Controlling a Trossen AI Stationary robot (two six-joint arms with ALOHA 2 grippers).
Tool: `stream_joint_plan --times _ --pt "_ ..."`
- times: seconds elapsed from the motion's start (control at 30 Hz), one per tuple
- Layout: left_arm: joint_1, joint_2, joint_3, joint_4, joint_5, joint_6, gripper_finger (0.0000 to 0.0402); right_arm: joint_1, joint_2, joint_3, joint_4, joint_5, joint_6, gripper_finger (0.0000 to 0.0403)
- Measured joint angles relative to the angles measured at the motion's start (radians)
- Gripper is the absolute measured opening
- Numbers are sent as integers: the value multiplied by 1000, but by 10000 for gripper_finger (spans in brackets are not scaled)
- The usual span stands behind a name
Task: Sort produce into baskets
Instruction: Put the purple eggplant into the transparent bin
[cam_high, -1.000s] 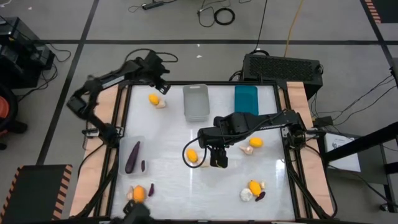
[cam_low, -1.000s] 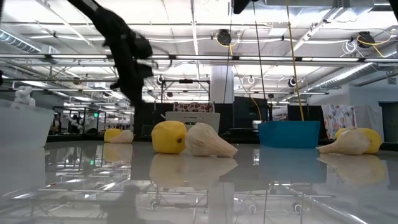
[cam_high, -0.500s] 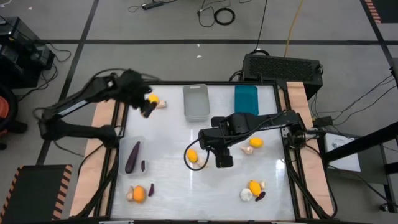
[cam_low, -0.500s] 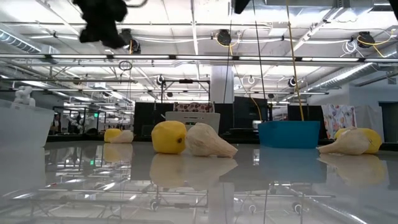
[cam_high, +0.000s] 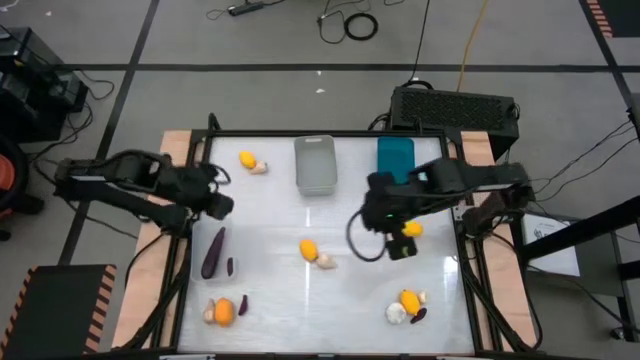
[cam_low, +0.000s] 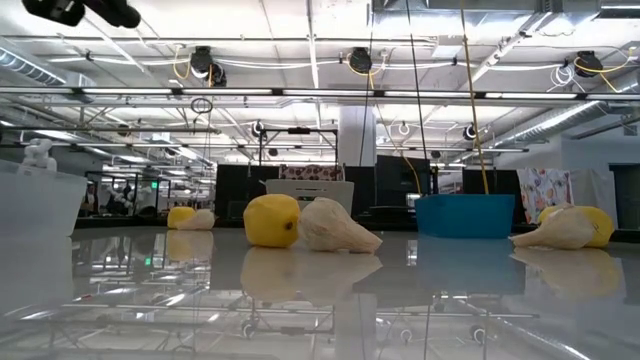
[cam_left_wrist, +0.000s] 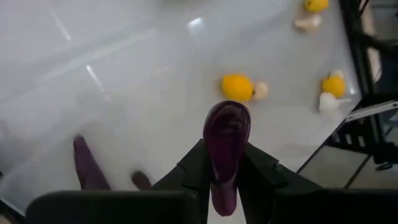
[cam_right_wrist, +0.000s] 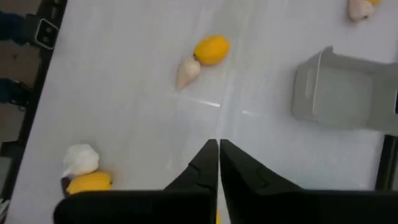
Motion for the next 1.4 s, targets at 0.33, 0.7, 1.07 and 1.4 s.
stream_joint_plan --times 0.33,0.7,1.07,1.4 --pt "-223 230 -1 -67 2 -178 66 108 -332 -549 381 -50 147 2" --pt "-341 378 -2 -246 79 -173 66 196 -440 -802 616 -82 366 3" --pt "-423 323 -275 -115 128 -150 66 203 -423 -802 686 -75 488 3" --pt "-424 288 -434 41 128 -142 75 203 -423 -802 749 -71 601 3"
